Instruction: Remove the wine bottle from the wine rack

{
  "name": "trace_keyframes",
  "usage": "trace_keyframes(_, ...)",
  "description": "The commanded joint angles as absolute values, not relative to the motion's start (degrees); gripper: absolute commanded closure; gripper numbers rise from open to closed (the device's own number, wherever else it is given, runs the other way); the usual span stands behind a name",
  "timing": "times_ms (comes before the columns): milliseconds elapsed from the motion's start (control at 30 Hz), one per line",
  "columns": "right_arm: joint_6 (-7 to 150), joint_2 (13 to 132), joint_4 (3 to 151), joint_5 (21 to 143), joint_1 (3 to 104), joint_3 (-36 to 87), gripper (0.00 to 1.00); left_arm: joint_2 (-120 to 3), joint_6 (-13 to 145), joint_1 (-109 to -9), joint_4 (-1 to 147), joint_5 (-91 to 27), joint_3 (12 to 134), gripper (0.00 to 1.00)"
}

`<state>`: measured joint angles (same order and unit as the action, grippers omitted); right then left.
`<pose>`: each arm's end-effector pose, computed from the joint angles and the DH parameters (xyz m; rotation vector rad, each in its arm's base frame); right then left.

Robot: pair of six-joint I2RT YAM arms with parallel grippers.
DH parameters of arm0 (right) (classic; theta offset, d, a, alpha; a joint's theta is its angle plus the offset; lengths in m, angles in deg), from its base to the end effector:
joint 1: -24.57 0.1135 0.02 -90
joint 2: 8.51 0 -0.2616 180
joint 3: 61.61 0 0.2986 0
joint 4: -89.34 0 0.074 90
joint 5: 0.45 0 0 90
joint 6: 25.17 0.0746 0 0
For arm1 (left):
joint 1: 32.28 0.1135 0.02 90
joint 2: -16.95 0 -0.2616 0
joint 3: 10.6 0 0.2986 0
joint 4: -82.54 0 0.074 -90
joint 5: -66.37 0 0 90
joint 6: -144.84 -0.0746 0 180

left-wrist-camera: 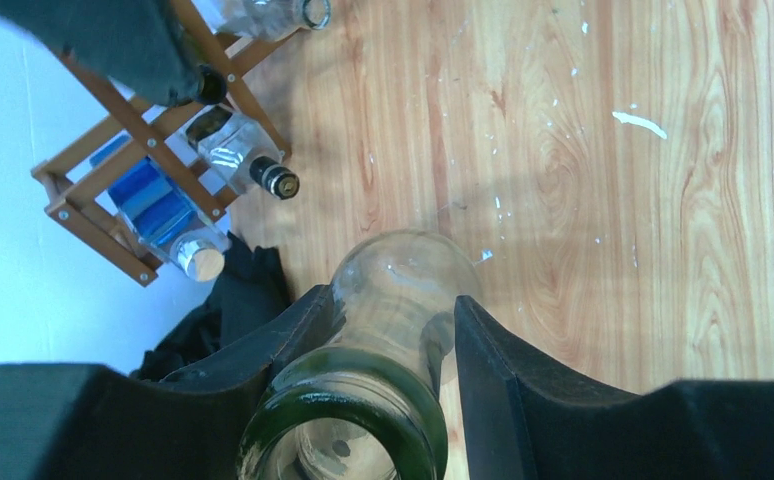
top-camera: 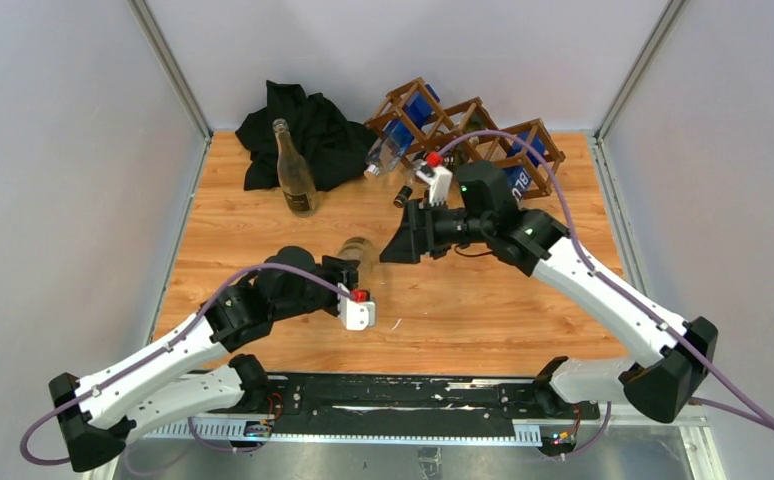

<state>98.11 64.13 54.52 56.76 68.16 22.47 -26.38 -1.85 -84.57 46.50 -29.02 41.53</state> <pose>0.2330 0.2775 0.3682 -0.6114 2.1186 1.3833 0.1514 -0.2073 0.2708 1.6975 1.1392 -0.0483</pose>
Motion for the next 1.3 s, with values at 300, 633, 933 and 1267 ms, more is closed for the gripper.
trace_keyframes(300, 83.9, 55.0, 67.7, 64.8, 65.6, 11.4, 0.12, -36.5, 26.1, -75.1, 41.4, -34.4, 69.1, 1.00)
trace_keyframes(633, 75.1, 56.5, 84.5, 64.4, 68.8, 4.6, 0.07, -44.4, 35.7, -69.0, 32.3, -44.2, 78.9, 1.00)
trace_keyframes(933, 74.8, 64.8, 93.4, 64.1, 71.9, 4.8, 0.05, -47.8, 40.5, -65.5, 30.8, -45.5, 82.6, 1.00)
trace_keyframes(1267, 75.3, 65.9, 94.2, 69.3, 73.8, 3.6, 0.04, -51.2, 37.3, -58.5, 33.9, -45.3, 82.7, 1.00)
